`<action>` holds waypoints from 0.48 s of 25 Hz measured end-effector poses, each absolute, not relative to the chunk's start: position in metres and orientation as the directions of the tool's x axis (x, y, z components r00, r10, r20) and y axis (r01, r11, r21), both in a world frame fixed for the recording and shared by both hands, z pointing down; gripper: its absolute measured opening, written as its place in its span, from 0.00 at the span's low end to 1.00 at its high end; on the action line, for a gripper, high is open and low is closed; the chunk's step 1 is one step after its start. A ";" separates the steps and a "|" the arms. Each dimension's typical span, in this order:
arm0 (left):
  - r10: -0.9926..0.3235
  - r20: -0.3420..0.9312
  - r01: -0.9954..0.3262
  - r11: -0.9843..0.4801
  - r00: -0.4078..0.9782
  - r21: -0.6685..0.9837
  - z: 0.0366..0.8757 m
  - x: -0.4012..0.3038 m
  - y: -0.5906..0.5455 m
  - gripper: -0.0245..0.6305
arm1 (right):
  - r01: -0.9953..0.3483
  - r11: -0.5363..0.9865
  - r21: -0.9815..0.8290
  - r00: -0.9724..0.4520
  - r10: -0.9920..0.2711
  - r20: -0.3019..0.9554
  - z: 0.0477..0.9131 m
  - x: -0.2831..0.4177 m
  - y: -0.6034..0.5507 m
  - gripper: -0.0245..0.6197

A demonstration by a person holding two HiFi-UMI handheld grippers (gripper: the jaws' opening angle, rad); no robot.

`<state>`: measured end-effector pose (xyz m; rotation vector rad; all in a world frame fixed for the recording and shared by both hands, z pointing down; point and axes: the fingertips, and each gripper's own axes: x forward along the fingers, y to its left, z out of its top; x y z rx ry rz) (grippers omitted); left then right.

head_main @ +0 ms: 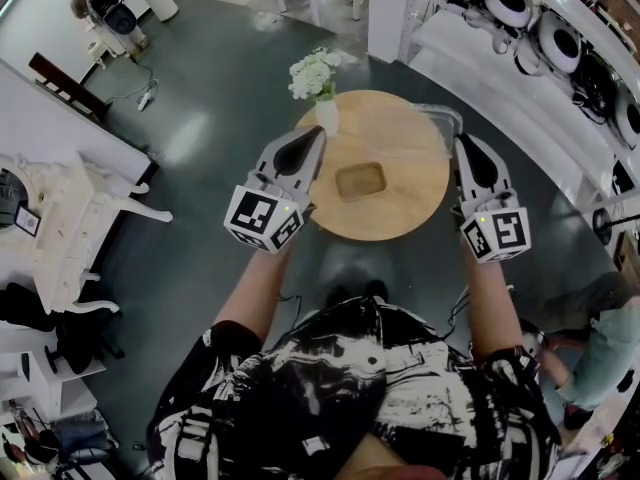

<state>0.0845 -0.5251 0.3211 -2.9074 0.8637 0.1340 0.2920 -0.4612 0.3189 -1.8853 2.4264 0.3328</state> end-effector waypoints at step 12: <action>-0.537 -0.107 -0.546 -0.834 0.837 -0.079 0.319 0.085 -0.523 0.04 | -0.965 0.225 0.133 -0.245 -0.957 -0.154 0.321 0.295 -0.462 0.06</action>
